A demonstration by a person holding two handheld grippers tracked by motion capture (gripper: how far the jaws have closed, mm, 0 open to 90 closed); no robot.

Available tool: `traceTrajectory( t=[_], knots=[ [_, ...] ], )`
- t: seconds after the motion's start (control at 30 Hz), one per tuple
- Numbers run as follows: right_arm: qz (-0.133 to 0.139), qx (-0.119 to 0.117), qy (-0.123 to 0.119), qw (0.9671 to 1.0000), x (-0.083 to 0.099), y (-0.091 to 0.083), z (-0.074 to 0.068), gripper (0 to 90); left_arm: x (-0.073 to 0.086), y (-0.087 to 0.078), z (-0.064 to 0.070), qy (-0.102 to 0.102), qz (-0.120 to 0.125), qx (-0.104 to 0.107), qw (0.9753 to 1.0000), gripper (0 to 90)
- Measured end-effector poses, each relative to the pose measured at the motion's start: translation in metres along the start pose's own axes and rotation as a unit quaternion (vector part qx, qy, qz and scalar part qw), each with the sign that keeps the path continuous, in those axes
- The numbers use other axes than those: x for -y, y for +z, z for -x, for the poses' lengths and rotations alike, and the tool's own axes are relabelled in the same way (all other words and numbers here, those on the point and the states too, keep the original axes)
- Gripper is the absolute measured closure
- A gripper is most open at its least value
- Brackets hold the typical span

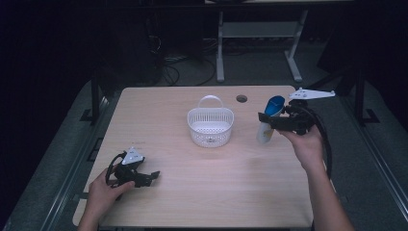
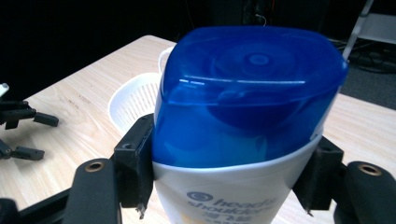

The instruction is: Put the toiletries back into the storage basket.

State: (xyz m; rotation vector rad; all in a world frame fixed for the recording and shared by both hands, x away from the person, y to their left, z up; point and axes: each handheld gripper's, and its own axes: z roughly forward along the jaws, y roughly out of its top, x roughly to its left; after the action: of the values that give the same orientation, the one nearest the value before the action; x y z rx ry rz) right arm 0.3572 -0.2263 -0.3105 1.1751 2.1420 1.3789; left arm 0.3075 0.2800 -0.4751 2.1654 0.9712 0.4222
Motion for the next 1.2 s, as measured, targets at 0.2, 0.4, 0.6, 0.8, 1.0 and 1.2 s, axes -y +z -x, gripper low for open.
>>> traceTrajectory(
  t=[0.2, 0.4, 0.6, 0.8, 1.0, 1.2],
  knots=[
    [0.003, -0.005, -0.006, 1.0, -0.01, 0.005, -0.003, 33.8, 0.0, 0.0, 0.0, 0.0, 0.0, 0.0, 1.0, 13.3],
    [0.007, -0.011, -0.007, 0.9999, -0.019, 0.011, -0.005, 33.8, 0.0, 0.0, 0.0, 0.0, 0.0, 0.0, 1.0, 13.3],
    [0.008, -0.014, -0.01, 0.9998, -0.026, 0.019, -0.008, 33.8, 0.0, 0.0, 0.0, 0.0, 0.001, 0.0, 1.0, 13.3],
    [0.007, -0.019, -0.011, 0.9997, -0.033, 0.028, -0.01, 33.7, 0.0, 0.0, 0.0, 0.0, 0.001, 0.0, 1.0, 13.3],
    [0.009, -0.025, -0.016, 0.9995, -0.043, 0.037, -0.015, 33.8, 0.0, 0.0, 0.0, 0.0, 0.002, 0.0, 1.0, 13.3],
    [0.005, -0.028, -0.022, 0.9994, -0.05, 0.044, -0.019, 33.8, 0.0, 0.0, 0.0, 0.0, 0.002, 0.0, 1.0, 13.3]
  ],
)
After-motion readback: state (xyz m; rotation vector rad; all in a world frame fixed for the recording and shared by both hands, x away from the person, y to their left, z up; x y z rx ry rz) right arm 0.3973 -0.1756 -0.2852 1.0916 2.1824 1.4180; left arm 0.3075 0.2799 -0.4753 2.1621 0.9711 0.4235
